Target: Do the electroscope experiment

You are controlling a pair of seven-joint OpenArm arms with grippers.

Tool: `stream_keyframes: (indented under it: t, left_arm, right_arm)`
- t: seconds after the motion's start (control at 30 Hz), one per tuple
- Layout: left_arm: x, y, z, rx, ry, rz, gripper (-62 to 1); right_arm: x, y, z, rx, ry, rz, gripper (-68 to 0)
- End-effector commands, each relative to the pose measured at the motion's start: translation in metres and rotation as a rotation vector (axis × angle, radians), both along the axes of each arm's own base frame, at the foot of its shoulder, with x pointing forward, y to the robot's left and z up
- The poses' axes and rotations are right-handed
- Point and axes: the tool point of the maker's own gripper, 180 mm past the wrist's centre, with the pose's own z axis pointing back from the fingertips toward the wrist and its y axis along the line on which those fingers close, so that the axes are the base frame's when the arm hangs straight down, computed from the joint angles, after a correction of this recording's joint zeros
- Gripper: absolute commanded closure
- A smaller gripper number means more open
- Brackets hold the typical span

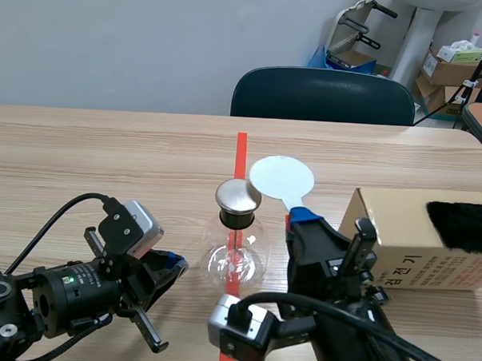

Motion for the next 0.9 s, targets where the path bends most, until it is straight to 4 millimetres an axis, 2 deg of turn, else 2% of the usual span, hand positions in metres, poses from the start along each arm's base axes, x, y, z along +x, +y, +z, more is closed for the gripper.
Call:
stream_keyframes:
  t: [0.0,0.27,0.87]
  left_arm:
    - [0.002,-0.004,0.006,-0.023,-0.017,-0.001,-1.5]
    - [0.002,-0.004,0.006,-0.023,-0.017,-0.001,-1.5]
    - [0.002,-0.004,0.006,-0.023,-0.017,-0.001,-1.5]
  right_arm:
    - [0.000,0.001,0.004,-0.002,-0.019,0.022,-0.8]
    - [-0.010,0.021,0.004,-0.006,-0.020,0.150,-0.8]
    - [-0.011,0.022,0.004,-0.007,-0.020,0.153,-0.8]
